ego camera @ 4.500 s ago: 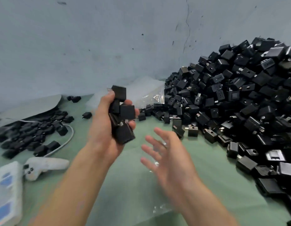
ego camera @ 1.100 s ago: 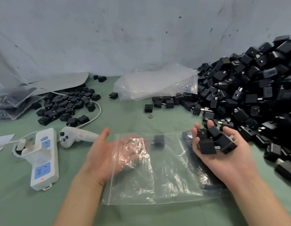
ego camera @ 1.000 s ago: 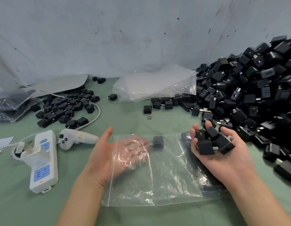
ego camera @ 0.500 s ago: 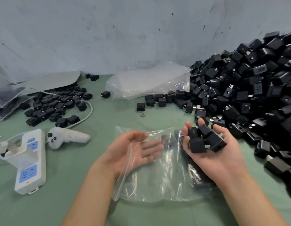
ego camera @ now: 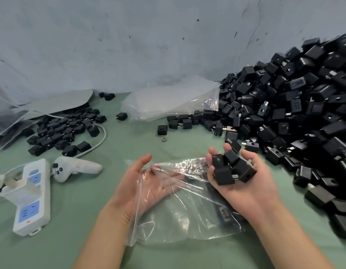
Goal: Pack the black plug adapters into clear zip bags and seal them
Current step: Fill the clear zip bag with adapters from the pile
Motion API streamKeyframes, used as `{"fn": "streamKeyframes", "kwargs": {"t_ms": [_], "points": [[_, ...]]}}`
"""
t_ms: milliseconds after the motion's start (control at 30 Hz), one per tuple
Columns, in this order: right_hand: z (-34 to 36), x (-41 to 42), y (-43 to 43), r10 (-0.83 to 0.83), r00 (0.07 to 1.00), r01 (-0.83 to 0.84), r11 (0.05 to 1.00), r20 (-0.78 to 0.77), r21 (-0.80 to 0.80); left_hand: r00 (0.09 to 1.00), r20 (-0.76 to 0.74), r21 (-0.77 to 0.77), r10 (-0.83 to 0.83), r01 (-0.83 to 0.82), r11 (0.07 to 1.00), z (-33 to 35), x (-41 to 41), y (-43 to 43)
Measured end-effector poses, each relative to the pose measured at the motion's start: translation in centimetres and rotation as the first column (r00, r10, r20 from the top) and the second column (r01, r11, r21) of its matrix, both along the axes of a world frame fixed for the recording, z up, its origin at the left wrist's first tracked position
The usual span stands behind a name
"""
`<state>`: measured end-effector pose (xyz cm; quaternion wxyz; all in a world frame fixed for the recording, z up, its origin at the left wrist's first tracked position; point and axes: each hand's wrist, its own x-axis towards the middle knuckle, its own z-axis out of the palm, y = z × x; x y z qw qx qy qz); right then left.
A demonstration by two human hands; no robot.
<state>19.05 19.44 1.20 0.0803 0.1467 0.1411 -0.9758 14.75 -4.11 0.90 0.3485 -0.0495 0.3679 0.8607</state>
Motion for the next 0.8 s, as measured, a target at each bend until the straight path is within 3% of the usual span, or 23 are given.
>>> {"fn": "streamKeyframes", "kwargs": {"t_ms": [133, 267, 467, 667, 733, 800], "points": [[-0.1, 0.0, 0.1, 0.006, 1.0, -0.006, 1.0, -0.007, -0.012, 0.999, -0.038, -0.13, 0.019, -0.024, 0.991, 0.6, -0.4, -0.3], [-0.1, 0.0, 0.1, 0.005, 1.0, -0.005, 1.0, -0.007, -0.007, 0.996, -0.024, -0.228, -0.09, 0.083, 0.97, 0.5, -0.2, -0.2], [-0.1, 0.0, 0.2, 0.004, 1.0, -0.004, 1.0, -0.007, -0.016, 0.975, 0.114, 0.009, -0.191, 0.191, 0.982, -0.3, -1.0, -1.6], [0.1, 0.1, 0.3, 0.0, 1.0, 0.0, 1.0, 0.003, 0.007, 0.972, 0.216, 0.097, -0.09, 0.071, 0.993, -1.4, -0.9, -2.1], [0.1, 0.1, 0.3, -0.007, 1.0, 0.007, 1.0, 0.003, 0.015, 0.961, 0.27, 0.045, -0.051, 0.04, 0.998, -1.3, -1.2, -2.3], [0.1, 0.1, 0.2, -0.014, 1.0, 0.014, 0.999, 0.004, 0.036, 0.977, 0.197, 0.084, -0.08, 0.065, 0.994, -0.7, -0.7, -1.9]]}}
